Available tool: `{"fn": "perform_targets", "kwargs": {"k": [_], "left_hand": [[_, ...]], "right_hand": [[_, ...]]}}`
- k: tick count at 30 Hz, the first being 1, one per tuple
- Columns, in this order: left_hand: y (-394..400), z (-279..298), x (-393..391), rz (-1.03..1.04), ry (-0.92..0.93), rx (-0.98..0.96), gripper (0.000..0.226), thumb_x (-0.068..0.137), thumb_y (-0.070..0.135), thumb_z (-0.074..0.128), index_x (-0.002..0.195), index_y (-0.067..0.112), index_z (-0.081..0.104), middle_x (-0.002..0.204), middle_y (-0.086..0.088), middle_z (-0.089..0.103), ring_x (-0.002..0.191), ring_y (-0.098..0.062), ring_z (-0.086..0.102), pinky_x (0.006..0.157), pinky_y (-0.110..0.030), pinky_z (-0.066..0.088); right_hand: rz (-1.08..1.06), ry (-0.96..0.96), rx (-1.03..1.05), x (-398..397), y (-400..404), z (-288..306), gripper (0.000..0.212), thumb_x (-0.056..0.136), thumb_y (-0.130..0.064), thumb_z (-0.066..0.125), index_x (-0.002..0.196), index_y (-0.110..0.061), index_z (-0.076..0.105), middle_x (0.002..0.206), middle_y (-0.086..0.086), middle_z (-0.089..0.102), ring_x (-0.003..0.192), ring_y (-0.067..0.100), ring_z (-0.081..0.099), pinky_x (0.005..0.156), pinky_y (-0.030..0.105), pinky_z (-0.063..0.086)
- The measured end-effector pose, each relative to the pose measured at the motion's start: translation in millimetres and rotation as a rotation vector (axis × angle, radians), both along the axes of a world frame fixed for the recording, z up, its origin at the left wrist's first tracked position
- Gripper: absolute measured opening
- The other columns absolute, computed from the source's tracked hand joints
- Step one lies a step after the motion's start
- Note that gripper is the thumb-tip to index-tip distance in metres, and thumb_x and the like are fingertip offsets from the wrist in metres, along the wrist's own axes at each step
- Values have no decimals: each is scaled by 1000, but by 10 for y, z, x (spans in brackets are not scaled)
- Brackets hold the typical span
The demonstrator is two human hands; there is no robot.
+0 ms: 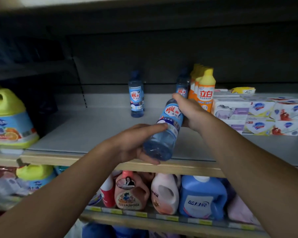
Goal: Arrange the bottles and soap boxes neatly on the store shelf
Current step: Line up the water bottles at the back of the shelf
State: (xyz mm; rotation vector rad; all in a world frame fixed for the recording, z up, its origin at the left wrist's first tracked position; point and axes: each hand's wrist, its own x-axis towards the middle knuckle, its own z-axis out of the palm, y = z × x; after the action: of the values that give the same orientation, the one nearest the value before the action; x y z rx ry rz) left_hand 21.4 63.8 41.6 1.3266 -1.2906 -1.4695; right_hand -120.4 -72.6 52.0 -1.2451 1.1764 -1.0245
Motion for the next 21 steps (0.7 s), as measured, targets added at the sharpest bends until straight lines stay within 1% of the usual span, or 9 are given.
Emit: {"fn": "perform_targets", "kwargs": {"k": [1, 3, 6, 11, 14, 15, 17, 19, 21], "left_hand": [[-4, 9, -11, 6, 27, 50, 43, 80, 48, 65, 105, 12, 64, 89, -12, 74, 70, -24, 71, 55, -36, 60], [-27, 30, -42, 11, 65, 124, 38, 88, 48, 57, 104, 13, 65, 89, -13, 73, 65, -25, 70, 53, -35, 59], [-69, 28, -67, 1, 87, 150, 39, 88, 48, 56, 102, 13, 66, 88, -14, 72, 63, -28, 69, 52, -33, 57], [-95, -15, 2, -10, 185, 156, 51, 68, 49, 64, 102, 11, 66, 94, -19, 70, 71, -32, 68, 59, -36, 58], [-114, -92, 68, -9, 265, 153, 51, 67, 44, 66, 103, 7, 67, 98, -21, 70, 77, -31, 69, 62, -40, 59], [-127, -132, 90, 4, 233, 120, 48, 70, 41, 67, 105, 8, 65, 98, -20, 70, 78, -31, 69, 63, -41, 59], [-178, -240, 117, 73, 71, -66, 37, 78, 33, 70, 107, 12, 64, 96, -14, 71, 80, -26, 69, 68, -41, 59], [-240, -339, 110, 189, -232, -334, 40, 75, 36, 73, 110, 20, 63, 96, 0, 71, 82, -14, 69, 74, -35, 58], [-320, -441, 72, 356, -570, -540, 48, 70, 44, 76, 111, 25, 58, 87, 13, 68, 78, 5, 63, 72, -20, 52]], "right_hand": [[7, 3, 49, -30, -17, -30, 43, 81, -51, 63, 103, -14, 59, 72, 10, 75, 66, 26, 74, 62, 45, 60], [43, 28, 130, -72, -18, -97, 44, 84, -54, 63, 103, -15, 58, 69, 8, 74, 62, 23, 73, 55, 39, 59], [75, -24, 190, -133, -24, -187, 43, 86, -55, 62, 103, -15, 59, 67, 7, 74, 60, 22, 73, 49, 36, 56], [186, -267, 246, -250, -20, -350, 41, 87, -49, 65, 111, -16, 64, 90, 11, 76, 78, 27, 75, 64, 42, 58], [223, -492, 197, -243, 25, -331, 32, 91, -29, 65, 117, -12, 61, 105, 15, 73, 83, 28, 74, 63, 40, 58], [198, -522, 144, -232, 35, -289, 27, 90, -23, 66, 114, -11, 61, 102, 16, 73, 82, 29, 74, 63, 41, 59], [120, -440, -18, -191, 37, -174, 25, 87, -19, 71, 108, -11, 59, 101, 16, 73, 83, 27, 74, 66, 45, 60], [13, -254, -189, -114, 41, -55, 38, 81, -24, 77, 111, -13, 56, 107, 12, 70, 86, 24, 74, 72, 47, 61], [-129, -88, -325, -18, 64, 38, 51, 72, -35, 81, 111, -18, 54, 104, 4, 69, 87, 21, 72, 78, 48, 60]]}}
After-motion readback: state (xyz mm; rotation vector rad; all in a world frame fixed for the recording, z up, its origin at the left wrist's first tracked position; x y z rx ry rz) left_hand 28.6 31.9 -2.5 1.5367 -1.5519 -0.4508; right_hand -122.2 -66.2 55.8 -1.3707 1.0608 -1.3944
